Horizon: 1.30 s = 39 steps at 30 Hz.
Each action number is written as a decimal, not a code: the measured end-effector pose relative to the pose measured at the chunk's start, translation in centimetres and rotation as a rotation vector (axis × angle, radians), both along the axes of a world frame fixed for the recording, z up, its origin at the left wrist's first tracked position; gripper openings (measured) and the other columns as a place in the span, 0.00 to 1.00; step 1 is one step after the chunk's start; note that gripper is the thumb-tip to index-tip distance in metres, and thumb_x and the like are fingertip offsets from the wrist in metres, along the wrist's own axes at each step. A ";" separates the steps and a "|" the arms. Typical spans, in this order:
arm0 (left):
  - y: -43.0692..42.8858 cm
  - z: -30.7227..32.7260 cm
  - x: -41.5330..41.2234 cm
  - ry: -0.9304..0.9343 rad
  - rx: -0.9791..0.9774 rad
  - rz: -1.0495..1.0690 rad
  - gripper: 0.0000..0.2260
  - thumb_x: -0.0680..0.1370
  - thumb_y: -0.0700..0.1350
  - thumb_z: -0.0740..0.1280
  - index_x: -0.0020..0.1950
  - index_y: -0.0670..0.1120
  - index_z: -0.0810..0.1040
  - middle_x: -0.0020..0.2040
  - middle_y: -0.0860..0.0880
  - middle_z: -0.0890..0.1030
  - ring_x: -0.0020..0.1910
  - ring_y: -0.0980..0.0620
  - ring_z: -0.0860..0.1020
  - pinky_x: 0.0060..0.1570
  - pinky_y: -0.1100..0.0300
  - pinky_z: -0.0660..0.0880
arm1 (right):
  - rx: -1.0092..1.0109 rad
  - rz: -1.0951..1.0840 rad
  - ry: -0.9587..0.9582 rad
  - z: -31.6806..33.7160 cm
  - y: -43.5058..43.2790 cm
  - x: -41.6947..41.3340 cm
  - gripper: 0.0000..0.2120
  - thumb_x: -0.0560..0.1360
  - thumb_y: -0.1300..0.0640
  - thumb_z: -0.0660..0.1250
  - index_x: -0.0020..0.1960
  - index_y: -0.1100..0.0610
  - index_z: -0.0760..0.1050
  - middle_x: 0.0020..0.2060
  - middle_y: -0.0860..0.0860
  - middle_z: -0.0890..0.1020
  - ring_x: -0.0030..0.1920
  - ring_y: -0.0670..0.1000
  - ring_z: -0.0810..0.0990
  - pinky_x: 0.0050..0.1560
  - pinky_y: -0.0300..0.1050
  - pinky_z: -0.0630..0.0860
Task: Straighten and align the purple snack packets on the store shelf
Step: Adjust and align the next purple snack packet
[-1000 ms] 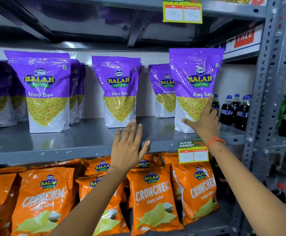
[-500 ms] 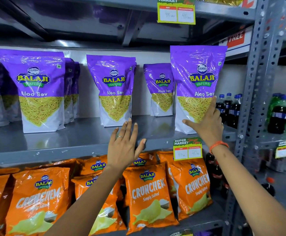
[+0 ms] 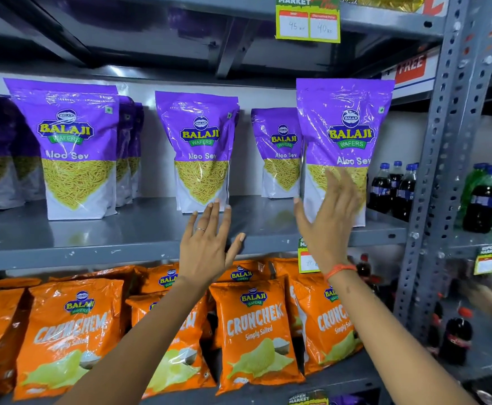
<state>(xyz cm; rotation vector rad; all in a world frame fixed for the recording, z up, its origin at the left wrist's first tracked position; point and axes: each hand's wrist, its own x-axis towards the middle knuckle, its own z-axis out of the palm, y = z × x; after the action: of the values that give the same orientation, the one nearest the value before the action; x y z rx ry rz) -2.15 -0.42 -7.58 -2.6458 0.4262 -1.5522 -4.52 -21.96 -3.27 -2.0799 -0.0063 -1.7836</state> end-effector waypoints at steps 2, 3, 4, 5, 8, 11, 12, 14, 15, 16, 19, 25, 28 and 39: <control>1.8 0.0 -0.2 0.010 -0.026 0.032 0.33 0.82 0.62 0.43 0.71 0.41 0.71 0.70 0.37 0.71 0.68 0.40 0.71 0.69 0.43 0.61 | -0.046 0.065 -0.006 -0.2 2.9 0.4 0.28 0.75 0.47 0.64 0.70 0.60 0.65 0.69 0.63 0.68 0.71 0.63 0.66 0.70 0.64 0.64; 2.9 0.0 -0.3 0.010 -0.030 0.048 0.33 0.82 0.62 0.43 0.71 0.41 0.71 0.71 0.37 0.70 0.69 0.40 0.71 0.69 0.44 0.60 | -0.059 0.092 0.004 -0.2 4.4 0.6 0.28 0.75 0.47 0.64 0.70 0.60 0.65 0.69 0.63 0.69 0.70 0.63 0.67 0.69 0.64 0.65; 4.2 0.0 -0.3 0.009 -0.029 0.061 0.33 0.81 0.62 0.44 0.71 0.40 0.71 0.71 0.37 0.69 0.69 0.41 0.71 0.70 0.44 0.59 | -0.066 0.120 0.024 -0.2 5.9 1.0 0.28 0.75 0.47 0.63 0.70 0.60 0.65 0.69 0.63 0.70 0.70 0.62 0.67 0.69 0.63 0.66; 5.5 0.0 -0.3 0.004 -0.028 0.071 0.33 0.81 0.63 0.44 0.71 0.40 0.71 0.71 0.37 0.69 0.69 0.41 0.71 0.69 0.44 0.59 | -0.071 0.149 0.045 -0.1 7.4 1.3 0.28 0.75 0.46 0.62 0.70 0.59 0.65 0.68 0.62 0.70 0.70 0.62 0.68 0.69 0.61 0.67; 9.0 -0.1 -0.5 -0.016 -0.032 0.079 0.33 0.81 0.63 0.47 0.69 0.40 0.73 0.71 0.37 0.70 0.68 0.41 0.72 0.68 0.44 0.62 | -0.062 0.214 0.109 0.3 11.3 2.4 0.29 0.74 0.45 0.60 0.69 0.60 0.67 0.67 0.62 0.71 0.69 0.62 0.69 0.68 0.59 0.68; 12.6 -0.1 -0.8 -0.036 -0.028 0.081 0.34 0.81 0.64 0.46 0.68 0.39 0.74 0.71 0.37 0.70 0.68 0.40 0.72 0.67 0.44 0.63 | -0.054 0.207 0.197 1.0 15.2 4.0 0.33 0.71 0.41 0.58 0.68 0.61 0.68 0.64 0.63 0.74 0.65 0.64 0.71 0.65 0.59 0.70; 13.9 -0.1 -0.8 -0.043 -0.027 0.082 0.34 0.81 0.64 0.46 0.68 0.39 0.74 0.71 0.37 0.69 0.67 0.40 0.72 0.68 0.45 0.62 | -0.037 0.217 0.222 1.3 16.4 4.6 0.34 0.70 0.41 0.59 0.68 0.62 0.68 0.63 0.64 0.74 0.64 0.66 0.72 0.65 0.60 0.70; 16.3 0.1 -0.8 -0.057 -0.024 0.096 0.34 0.81 0.64 0.47 0.68 0.40 0.74 0.71 0.37 0.70 0.67 0.40 0.73 0.68 0.46 0.60 | 0.015 0.235 0.292 2.0 18.5 5.9 0.37 0.68 0.41 0.64 0.69 0.64 0.67 0.63 0.66 0.73 0.64 0.67 0.71 0.65 0.60 0.68; 17.4 0.1 -0.8 -0.060 -0.021 0.106 0.34 0.80 0.65 0.47 0.68 0.40 0.74 0.71 0.37 0.70 0.67 0.40 0.73 0.69 0.46 0.60 | 0.026 0.228 0.353 2.4 19.2 6.5 0.40 0.67 0.41 0.68 0.71 0.64 0.65 0.64 0.67 0.71 0.64 0.67 0.70 0.66 0.59 0.67; 18.2 0.2 -0.7 -0.060 -0.020 0.113 0.34 0.80 0.65 0.48 0.68 0.40 0.74 0.71 0.37 0.70 0.67 0.40 0.73 0.69 0.46 0.60 | 0.033 0.215 0.415 2.9 19.8 7.2 0.44 0.67 0.41 0.71 0.73 0.64 0.61 0.66 0.67 0.69 0.66 0.66 0.68 0.67 0.58 0.65; 19.6 0.1 -0.6 -0.064 -0.013 0.105 0.34 0.80 0.65 0.47 0.68 0.40 0.74 0.71 0.38 0.70 0.67 0.41 0.73 0.68 0.45 0.62 | 0.107 0.201 0.552 3.9 20.9 9.4 0.56 0.62 0.38 0.75 0.77 0.62 0.50 0.71 0.66 0.63 0.68 0.64 0.65 0.68 0.56 0.63; 19.6 -0.2 -0.3 -0.123 -0.034 0.049 0.32 0.80 0.63 0.50 0.66 0.40 0.76 0.68 0.37 0.73 0.65 0.41 0.75 0.67 0.46 0.62 | 0.325 0.179 0.665 4.7 21.9 11.7 0.65 0.57 0.38 0.79 0.77 0.58 0.42 0.65 0.68 0.68 0.65 0.66 0.70 0.66 0.62 0.68; 19.7 -0.4 -0.2 -0.156 -0.032 0.037 0.31 0.80 0.63 0.50 0.66 0.40 0.77 0.68 0.38 0.74 0.65 0.41 0.75 0.66 0.47 0.62 | 0.335 0.156 0.688 4.7 21.9 12.3 0.66 0.56 0.39 0.80 0.77 0.58 0.42 0.66 0.68 0.68 0.66 0.66 0.69 0.67 0.64 0.68; 19.7 -0.4 -0.3 -0.163 -0.004 0.049 0.30 0.80 0.62 0.49 0.64 0.41 0.78 0.67 0.40 0.76 0.63 0.43 0.77 0.59 0.49 0.65 | 0.362 0.156 0.750 5.2 22.3 12.3 0.65 0.59 0.41 0.80 0.77 0.57 0.38 0.67 0.67 0.66 0.67 0.67 0.68 0.66 0.68 0.67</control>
<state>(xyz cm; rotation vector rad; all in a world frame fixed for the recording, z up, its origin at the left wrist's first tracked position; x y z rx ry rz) -2.46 19.28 -7.99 -2.4868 0.3466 -1.7383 7.75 0.35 1.98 -2.2546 0.3252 -0.7626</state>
